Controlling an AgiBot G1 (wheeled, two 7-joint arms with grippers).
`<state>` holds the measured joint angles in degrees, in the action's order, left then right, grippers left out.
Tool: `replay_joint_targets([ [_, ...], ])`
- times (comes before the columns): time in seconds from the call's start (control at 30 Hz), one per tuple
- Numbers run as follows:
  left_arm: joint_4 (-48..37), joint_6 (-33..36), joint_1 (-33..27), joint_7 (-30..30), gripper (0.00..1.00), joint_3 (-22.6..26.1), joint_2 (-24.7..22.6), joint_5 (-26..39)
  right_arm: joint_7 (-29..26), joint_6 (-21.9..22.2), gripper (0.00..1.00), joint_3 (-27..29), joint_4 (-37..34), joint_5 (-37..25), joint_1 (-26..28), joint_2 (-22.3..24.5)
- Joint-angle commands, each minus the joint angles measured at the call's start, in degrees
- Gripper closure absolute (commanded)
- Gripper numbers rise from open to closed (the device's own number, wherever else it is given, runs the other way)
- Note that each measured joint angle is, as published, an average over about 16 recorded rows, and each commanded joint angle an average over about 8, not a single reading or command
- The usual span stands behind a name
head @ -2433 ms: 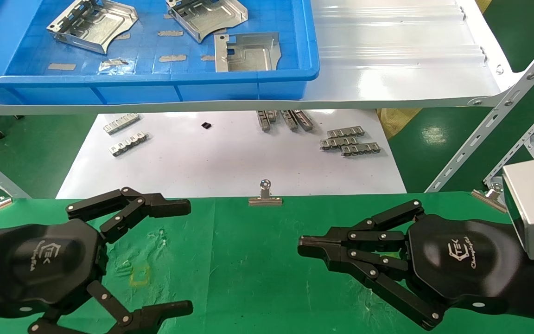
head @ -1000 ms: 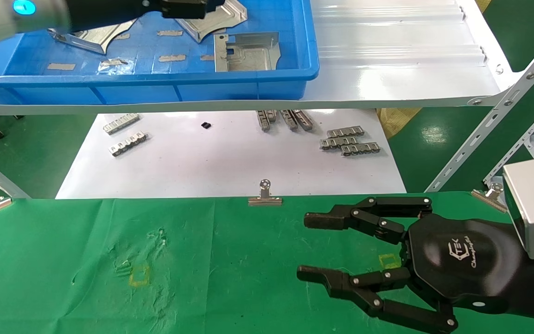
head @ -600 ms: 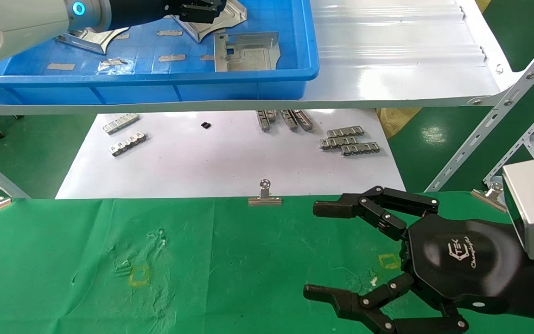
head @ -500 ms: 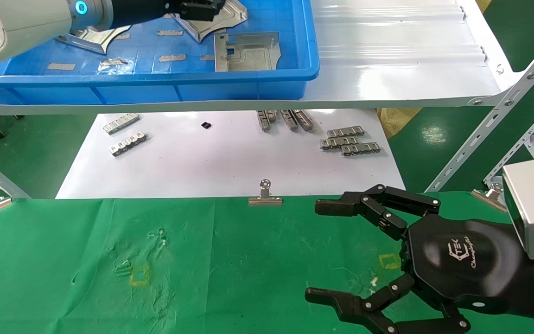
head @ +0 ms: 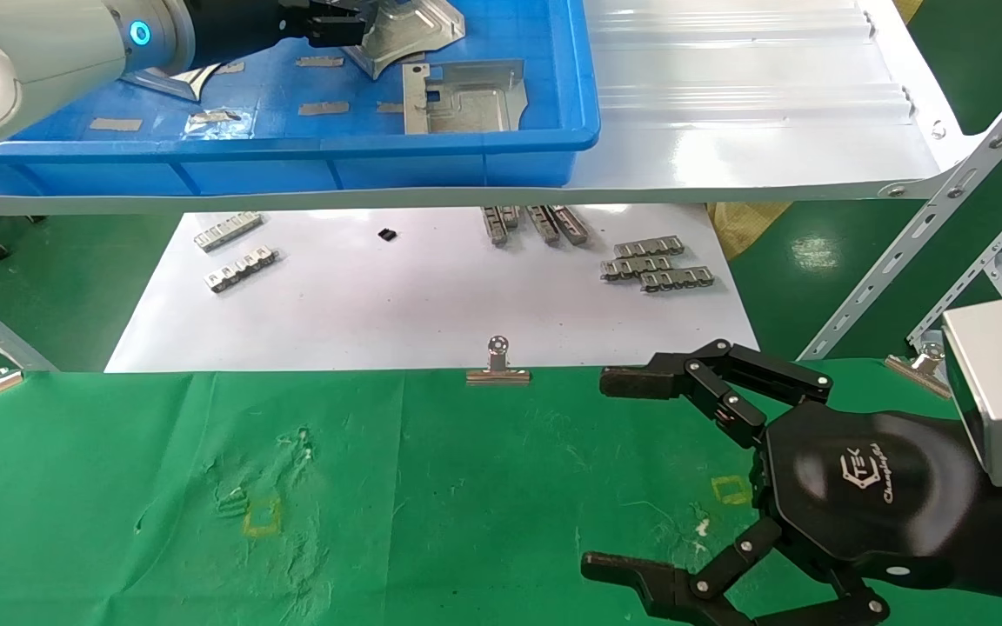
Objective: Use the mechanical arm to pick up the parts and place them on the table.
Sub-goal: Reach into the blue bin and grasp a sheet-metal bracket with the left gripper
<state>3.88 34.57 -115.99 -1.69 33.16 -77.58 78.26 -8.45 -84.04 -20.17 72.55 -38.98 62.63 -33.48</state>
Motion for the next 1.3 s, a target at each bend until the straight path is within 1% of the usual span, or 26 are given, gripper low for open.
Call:
replay_joint_targets([
  [0.03,0.23,-0.34,0.07,0.43,1.00,0.26,0.03,0.15,0.00,0.00,0.00,0.00,0.00,0.00,0.00,0.00],
  [0.5,1.13,-0.91,0.71,0.46,1.00,1.56,0.06,0.34,0.01,0.00,0.00,-0.01,0.00,0.01,0.00,0.00],
  [1.07,1.30,-1.92,-0.28,1.36,1.00,1.24,0.36,-2.10,0.01,0.01,0.00,-0.02,0.00,0.02,0.01,0.01],
  [1.2,1.48,-0.79,-1.13,1.17,1.00,0.37,0.82,-3.67,0.01,0.01,0.00,-0.03,0.00,0.02,0.01,0.01],
  [1.3,1.64,1.78,-1.69,0.44,1.00,-0.36,1.66,-4.90,0.01,0.01,0.00,-0.03,0.00,0.02,0.01,0.01],
])
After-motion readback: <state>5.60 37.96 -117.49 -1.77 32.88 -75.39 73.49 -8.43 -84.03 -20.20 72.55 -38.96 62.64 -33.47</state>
